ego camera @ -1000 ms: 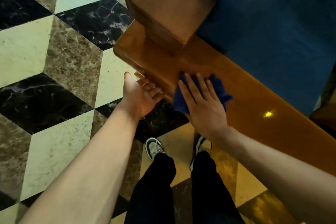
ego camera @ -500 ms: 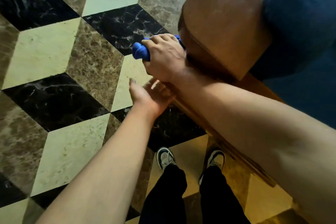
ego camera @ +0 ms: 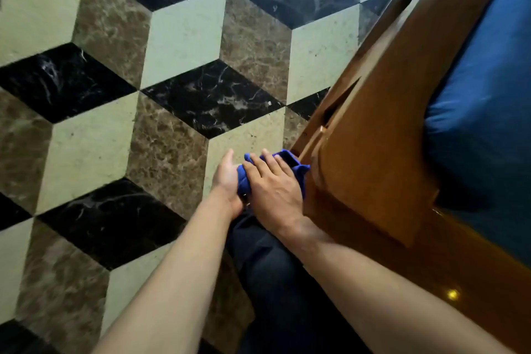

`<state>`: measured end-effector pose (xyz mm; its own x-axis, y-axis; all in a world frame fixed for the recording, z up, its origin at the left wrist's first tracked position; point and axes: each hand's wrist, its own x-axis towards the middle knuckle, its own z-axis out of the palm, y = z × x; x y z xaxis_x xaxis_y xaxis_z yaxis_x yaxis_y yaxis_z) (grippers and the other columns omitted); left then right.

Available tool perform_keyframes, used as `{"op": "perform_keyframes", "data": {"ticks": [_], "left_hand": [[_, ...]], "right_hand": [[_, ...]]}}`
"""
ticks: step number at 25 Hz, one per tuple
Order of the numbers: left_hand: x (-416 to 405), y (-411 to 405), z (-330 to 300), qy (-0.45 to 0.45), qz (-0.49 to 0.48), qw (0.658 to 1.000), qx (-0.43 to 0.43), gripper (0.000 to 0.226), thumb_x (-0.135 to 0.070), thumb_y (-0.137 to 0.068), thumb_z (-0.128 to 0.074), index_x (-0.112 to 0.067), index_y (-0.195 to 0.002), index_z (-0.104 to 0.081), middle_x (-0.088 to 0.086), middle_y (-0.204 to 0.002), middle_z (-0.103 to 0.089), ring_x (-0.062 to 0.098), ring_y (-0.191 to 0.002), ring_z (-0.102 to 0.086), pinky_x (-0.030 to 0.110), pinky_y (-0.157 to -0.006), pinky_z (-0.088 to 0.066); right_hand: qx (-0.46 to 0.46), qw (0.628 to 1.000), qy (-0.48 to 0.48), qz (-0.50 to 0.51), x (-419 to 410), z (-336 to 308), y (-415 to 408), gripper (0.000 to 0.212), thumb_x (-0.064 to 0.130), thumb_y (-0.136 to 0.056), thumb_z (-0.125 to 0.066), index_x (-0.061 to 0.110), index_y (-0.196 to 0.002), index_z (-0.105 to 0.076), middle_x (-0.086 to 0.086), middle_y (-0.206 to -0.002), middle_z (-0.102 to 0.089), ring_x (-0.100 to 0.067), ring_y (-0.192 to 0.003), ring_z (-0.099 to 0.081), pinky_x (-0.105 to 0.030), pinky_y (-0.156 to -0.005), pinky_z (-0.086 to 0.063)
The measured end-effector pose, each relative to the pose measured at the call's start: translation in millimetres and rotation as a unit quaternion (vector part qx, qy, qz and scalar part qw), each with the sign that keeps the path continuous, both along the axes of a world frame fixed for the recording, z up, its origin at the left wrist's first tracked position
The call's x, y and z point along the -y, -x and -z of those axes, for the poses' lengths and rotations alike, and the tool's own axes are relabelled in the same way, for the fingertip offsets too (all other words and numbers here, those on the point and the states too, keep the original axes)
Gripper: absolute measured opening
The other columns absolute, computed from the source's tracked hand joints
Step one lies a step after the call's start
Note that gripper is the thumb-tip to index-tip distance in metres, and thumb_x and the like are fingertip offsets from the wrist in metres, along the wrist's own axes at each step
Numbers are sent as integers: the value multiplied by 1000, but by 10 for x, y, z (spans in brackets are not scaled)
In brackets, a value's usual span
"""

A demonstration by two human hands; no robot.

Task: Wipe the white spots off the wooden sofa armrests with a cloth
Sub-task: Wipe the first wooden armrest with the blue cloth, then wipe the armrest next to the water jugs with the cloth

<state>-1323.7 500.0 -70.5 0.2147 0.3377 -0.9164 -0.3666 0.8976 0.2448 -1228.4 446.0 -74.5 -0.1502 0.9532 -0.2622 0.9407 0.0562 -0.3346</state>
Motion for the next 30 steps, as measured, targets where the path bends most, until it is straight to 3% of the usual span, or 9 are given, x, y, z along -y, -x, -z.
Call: {"op": "perform_keyframes", "data": {"ticks": [3, 8, 12, 17, 19, 22, 24, 27, 30], "left_hand": [[-758, 385, -208, -13, 101, 989, -109, 60, -68, -91, -47, -11, -88, -66, 2, -57, -62, 17, -48, -61, 27, -46, -51], [-1939, 511, -726, -90, 148, 981, -83, 55, -57, -96, -53, -18, -62, -75, -6, -50, -63, 7, -42, -59, 18, -40, -46], [-2790, 176, -1116, -118, 173, 976, -65, 19, -22, -96, -60, -9, -98, -74, 6, -77, -78, 15, -65, -73, 22, -50, -56], [-4116, -400, -1489, -113, 166, 979, 24, 25, -10, -95, -57, -1, -94, -80, 17, -90, -78, 25, -77, -77, 33, -63, -63], [-4719, -613, -1578, -126, 175, 975, 49, 26, -9, -94, -57, 3, -109, -74, 19, -100, -76, 26, -87, -76, 35, -74, -63], [-5584, -979, -1693, -138, 224, 961, 85, 31, -16, -95, -59, 0, -121, -65, 19, -112, -70, 30, -102, -69, 43, -96, -55], [-6169, -1296, -1822, -147, 277, 944, 101, 27, -18, -95, -60, 0, -115, -64, 20, -109, -68, 32, -98, -69, 46, -93, -55], [-6852, -1858, -2050, -154, 369, 911, 99, 40, -21, -96, -60, 2, -128, -60, 26, -121, -63, 42, -112, -64, 53, -99, -52], [-7460, -2558, -2157, -149, 412, 891, 121, 44, -23, -97, -58, 2, -134, -57, 25, -125, -64, 36, -109, -68, 48, -97, -56]], "right_hand": [[-183, 938, 97, 279, -864, -164, 392, 28, 23, -92, -56, 22, -120, -56, -3, -114, -61, -29, -103, -62, -40, -82, -49], [-308, 858, 51, 409, -2031, -587, 570, 43, 34, -89, -67, 15, -125, -55, -8, -118, -60, -29, -107, -59, -46, -93, -50], [-374, 805, 51, 458, -2849, -986, 281, 57, 31, -87, -67, 14, -139, -50, -10, -132, -55, -27, -124, -53, -40, -110, -42], [-482, 706, 33, 518, -4048, -1483, -400, 73, 37, -70, -61, 22, -141, -52, -5, -138, -54, -16, -126, -52, -36, -111, -43], [-499, 668, 12, 551, -4642, -1594, -688, 70, 37, -70, -62, 21, -138, -54, -7, -133, -59, -20, -122, -58, -41, -109, -46], [-474, 659, 8, 584, -5400, -1694, -1101, 64, 43, -76, -65, 20, -135, -55, -10, -127, -64, -26, -116, -63, -46, -105, -50], [-487, 633, 12, 601, -5854, -1776, -1388, 54, 43, -87, -68, 18, -133, -55, -11, -128, -64, -24, -113, -64, -40, -96, -53], [-514, 602, 7, 611, -6277, -1946, -1853, 26, 41, -99, -60, 18, -107, -68, -5, -107, -73, -16, -92, -68, -25, -71, -52], [-559, 545, -22, 624, -6742, -2048, -2415, 36, 39, -99, -62, 7, -114, -70, -12, -112, -75, -26, -104, -72, -39, -90, -56]]}}
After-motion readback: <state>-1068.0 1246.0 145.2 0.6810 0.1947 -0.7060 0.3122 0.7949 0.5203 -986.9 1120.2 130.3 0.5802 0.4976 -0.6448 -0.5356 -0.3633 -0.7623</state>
